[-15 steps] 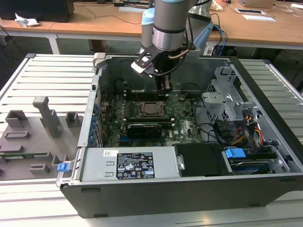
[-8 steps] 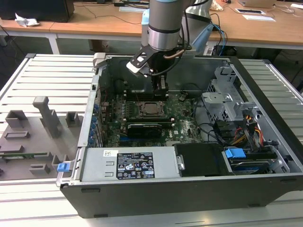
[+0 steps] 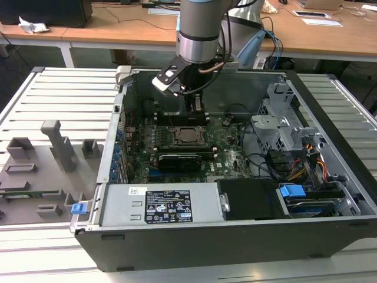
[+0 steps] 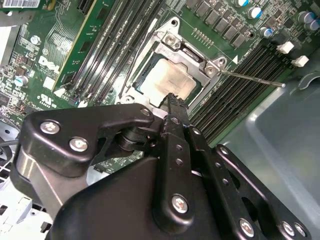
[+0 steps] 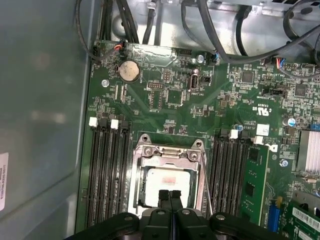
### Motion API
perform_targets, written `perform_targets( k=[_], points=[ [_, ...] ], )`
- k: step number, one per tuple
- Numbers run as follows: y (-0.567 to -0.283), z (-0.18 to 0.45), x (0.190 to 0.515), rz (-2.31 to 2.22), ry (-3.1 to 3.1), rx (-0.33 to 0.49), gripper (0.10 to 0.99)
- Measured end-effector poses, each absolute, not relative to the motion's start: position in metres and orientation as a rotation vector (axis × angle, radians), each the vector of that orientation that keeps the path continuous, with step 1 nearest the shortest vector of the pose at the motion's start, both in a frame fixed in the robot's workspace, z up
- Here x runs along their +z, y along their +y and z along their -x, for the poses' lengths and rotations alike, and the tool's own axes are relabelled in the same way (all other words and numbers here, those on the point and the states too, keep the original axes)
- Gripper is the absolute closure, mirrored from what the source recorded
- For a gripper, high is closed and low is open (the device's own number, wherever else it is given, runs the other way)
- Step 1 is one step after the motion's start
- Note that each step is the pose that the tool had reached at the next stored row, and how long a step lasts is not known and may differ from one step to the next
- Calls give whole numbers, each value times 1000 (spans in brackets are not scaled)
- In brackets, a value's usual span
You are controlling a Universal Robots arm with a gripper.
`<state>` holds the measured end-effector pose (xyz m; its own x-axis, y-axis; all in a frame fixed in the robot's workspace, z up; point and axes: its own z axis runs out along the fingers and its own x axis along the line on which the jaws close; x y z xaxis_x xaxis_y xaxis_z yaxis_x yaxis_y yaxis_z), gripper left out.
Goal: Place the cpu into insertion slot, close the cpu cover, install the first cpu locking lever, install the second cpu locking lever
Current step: 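Close the cpu cover, then install the first cpu locking lever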
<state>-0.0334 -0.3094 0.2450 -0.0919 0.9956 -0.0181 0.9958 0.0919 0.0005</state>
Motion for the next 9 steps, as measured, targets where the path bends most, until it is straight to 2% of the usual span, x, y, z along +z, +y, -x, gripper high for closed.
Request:
perform_targets(
  k=[9],
  points=[
    [-309, 38, 254, -2108, 2311, -18, 980]
  ],
)
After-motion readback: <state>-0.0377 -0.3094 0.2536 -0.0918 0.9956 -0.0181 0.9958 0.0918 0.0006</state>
